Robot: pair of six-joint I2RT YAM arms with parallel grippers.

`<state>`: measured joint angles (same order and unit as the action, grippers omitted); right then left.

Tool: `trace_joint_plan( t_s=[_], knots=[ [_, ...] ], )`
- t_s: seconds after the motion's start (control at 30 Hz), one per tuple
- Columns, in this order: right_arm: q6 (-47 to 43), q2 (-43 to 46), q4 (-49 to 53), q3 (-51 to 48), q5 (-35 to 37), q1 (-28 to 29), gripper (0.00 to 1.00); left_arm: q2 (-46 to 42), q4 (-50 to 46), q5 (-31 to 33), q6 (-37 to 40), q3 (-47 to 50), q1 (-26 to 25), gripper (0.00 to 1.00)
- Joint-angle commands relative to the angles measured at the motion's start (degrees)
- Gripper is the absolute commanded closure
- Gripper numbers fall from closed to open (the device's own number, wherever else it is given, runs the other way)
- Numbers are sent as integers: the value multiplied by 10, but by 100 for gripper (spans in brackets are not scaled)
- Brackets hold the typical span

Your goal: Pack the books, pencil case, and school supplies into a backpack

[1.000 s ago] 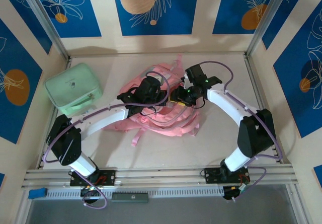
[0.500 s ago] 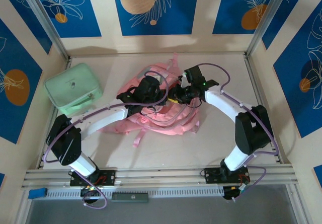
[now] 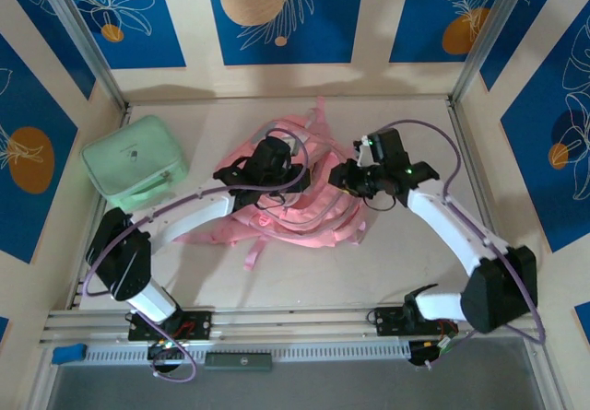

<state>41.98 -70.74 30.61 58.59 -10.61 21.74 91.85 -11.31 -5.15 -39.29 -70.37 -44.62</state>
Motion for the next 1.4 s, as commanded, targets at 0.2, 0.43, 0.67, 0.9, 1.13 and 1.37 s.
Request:
trace_joint_plan(
  t_s=[0.2, 0.43, 0.67, 0.9, 1.13, 1.37],
  knots=[
    [-35, 52, 81, 2, 59, 53, 64, -100, 81, -100, -28, 47, 9, 47],
    [14, 2, 97, 20, 233, 221, 57, -203, 35, -17, -50, 163, 60, 41],
    [121, -106, 127, 84, 418, 357, 48, -251, 73, -13, -99, 277, 126, 40],
    [200, -230, 140, 179, 476, 408, 43, -231, 136, -41, -125, 327, 160, 40],
    [291, -300, 131, 212, 478, 407, 50, -188, 172, -47, -135, 337, 168, 40],
    [329, -351, 134, 232, 475, 393, 55, -197, 212, -29, -160, 378, 174, 40]
  ],
)
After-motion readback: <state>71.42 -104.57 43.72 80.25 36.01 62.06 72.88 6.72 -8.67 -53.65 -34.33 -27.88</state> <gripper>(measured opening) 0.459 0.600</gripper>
